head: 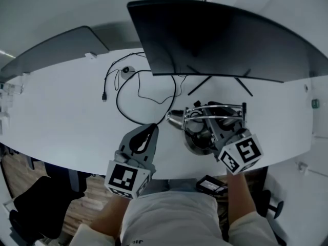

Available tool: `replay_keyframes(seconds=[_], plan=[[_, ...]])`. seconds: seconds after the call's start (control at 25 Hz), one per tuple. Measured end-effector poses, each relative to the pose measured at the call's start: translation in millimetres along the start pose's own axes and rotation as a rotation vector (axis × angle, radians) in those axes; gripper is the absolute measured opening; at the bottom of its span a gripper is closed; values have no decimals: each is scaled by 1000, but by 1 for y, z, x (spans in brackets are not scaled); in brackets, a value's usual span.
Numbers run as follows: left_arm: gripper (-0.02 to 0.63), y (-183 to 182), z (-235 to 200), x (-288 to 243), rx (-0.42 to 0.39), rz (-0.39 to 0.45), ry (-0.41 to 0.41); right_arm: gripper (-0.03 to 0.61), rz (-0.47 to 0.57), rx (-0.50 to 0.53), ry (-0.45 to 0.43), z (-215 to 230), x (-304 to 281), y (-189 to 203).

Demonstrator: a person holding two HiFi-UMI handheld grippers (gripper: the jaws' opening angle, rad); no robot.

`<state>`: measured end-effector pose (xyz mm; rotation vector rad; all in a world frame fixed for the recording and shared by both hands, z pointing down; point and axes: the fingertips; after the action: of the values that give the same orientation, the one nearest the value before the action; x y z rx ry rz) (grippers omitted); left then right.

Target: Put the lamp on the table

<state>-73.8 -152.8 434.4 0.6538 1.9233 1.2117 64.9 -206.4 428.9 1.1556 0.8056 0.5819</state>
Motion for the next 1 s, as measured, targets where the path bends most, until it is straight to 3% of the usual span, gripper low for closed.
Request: replay_keyframes(seconds=[1.0], plan=[[3,11,-12,2,-1,-37,-35,67,-38,43,-28,9,-31,40]])
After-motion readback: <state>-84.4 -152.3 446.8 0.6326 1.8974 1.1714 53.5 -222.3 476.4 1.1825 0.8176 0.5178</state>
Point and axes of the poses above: the fingertips, and each gripper's own axes: x backward along the fingers, z to its right, y out of its underside, and after that the axes turned 4 degrees about z, right-handed
